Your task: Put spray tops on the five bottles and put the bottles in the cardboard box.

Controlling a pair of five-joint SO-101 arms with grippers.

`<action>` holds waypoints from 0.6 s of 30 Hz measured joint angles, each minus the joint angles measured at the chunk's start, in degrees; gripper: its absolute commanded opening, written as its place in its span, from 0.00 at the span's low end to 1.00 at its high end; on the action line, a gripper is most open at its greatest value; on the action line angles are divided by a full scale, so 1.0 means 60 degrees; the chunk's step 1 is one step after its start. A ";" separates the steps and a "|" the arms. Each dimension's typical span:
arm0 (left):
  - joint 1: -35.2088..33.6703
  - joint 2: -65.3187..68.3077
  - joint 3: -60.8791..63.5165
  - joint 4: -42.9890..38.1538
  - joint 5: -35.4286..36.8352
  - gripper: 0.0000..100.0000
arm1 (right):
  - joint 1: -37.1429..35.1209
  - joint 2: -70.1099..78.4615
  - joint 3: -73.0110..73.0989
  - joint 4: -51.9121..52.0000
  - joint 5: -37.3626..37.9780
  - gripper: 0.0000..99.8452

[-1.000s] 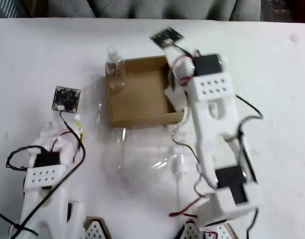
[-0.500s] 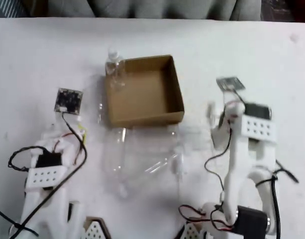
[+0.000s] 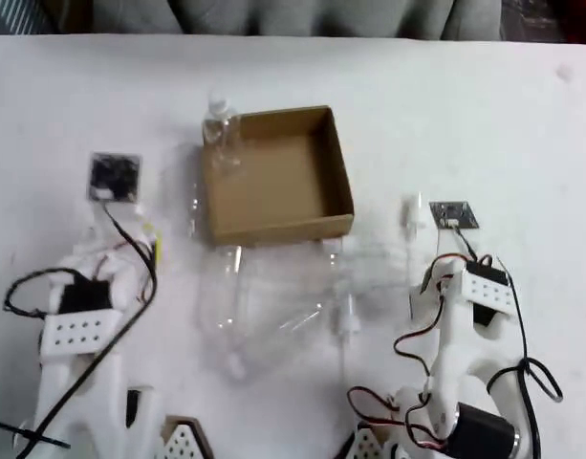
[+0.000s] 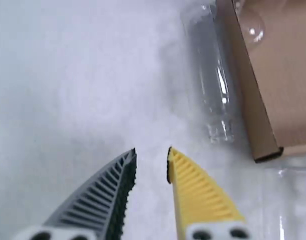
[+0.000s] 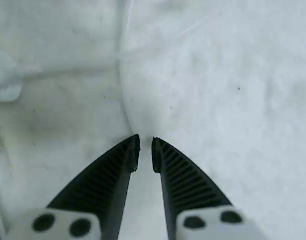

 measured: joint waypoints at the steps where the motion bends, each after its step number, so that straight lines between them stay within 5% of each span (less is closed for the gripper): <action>1: -0.0044 0.0000 -0.0366 0.0264 0.0132 0.10 | 0.0000 0.0000 0.0000 0.0000 0.0000 0.02; 8: 0.0161 0.0337 -0.2462 0.1201 0.0527 0.10 | 0.0000 0.0000 0.0000 -0.0117 0.0000 0.02; 18: 0.0527 0.5084 -0.5993 0.2022 0.1846 0.10 | 0.0000 0.0000 0.0000 -0.0176 0.0000 0.02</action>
